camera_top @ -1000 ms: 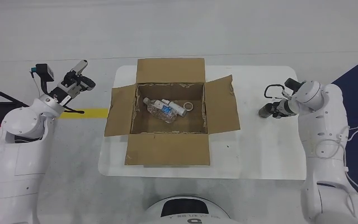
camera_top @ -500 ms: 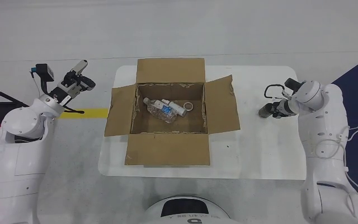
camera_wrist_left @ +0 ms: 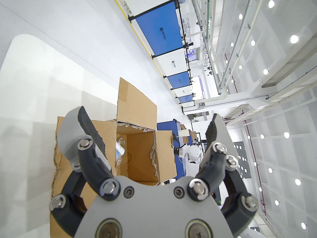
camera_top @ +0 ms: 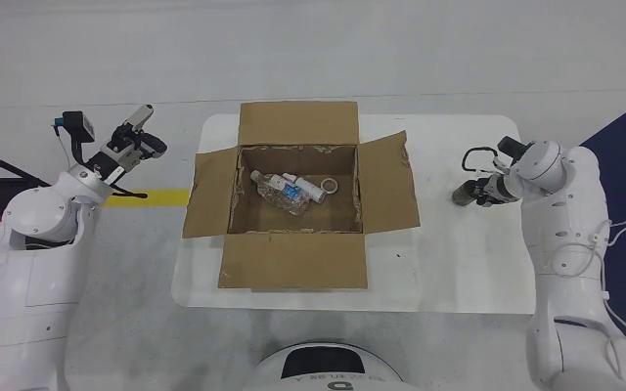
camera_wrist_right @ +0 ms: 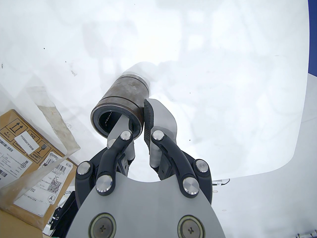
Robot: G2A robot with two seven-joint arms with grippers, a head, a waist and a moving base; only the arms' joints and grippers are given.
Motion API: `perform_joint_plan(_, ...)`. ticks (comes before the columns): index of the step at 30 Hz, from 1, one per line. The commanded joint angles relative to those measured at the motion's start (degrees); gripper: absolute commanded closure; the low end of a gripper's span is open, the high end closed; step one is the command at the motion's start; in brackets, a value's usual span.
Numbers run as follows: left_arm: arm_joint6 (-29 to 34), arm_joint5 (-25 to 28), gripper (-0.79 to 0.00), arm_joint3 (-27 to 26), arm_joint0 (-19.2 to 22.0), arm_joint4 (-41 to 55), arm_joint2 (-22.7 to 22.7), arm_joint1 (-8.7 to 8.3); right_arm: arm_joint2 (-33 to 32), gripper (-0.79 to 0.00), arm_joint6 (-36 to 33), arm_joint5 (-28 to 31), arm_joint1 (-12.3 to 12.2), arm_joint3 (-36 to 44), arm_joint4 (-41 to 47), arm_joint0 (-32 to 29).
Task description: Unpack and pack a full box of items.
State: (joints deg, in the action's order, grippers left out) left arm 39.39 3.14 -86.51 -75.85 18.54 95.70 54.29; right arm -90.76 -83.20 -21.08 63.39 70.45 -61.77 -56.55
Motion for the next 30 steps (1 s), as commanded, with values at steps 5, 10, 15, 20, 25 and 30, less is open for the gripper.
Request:
perform_joint_plan(5, 0.0, 0.0, -0.785, 0.0, 0.01, 0.0, 0.0, 0.0, -0.05, -0.785, 1.63, 0.37, 0.04, 0.02, 0.47, -0.58)
perform_joint_plan(10, 0.0, 0.0, -0.785, 0.0, 0.01, 0.0, 0.0, 0.0, -1.12, -0.785, 3.51, 1.93, -0.18, 1.36, 2.09, -2.59)
perform_joint_plan(15, 0.0, 0.0, -0.785, 0.0, 0.01, 0.0, 0.0, 0.0, -1.34, -0.785, 3.37, 2.52, -0.4, 2.36, 2.46, -3.25)
perform_joint_plan(20, 0.0, 0.0, -0.785, 0.0, 0.01, 0.0, 0.0, 0.0, -4.16, -0.785, 3.99, 3.17, -0.84, 6.46, 4.71, -5.4)
perform_joint_plan(25, 0.0, 0.0, -0.785, 0.0, 0.01, 0.0, 0.0, 0.0, -11.69, -0.785, 3.79, 6.61, -1.63, 15.5, 11.94, -10.92)
perform_joint_plan(30, 0.0, 0.0, -0.785, 0.0, 0.01, 0.0, 0.0, 0.0, -17.52, -0.785, -0.08, 18.79, -2.13, 21.72, 27.32, -15.32)
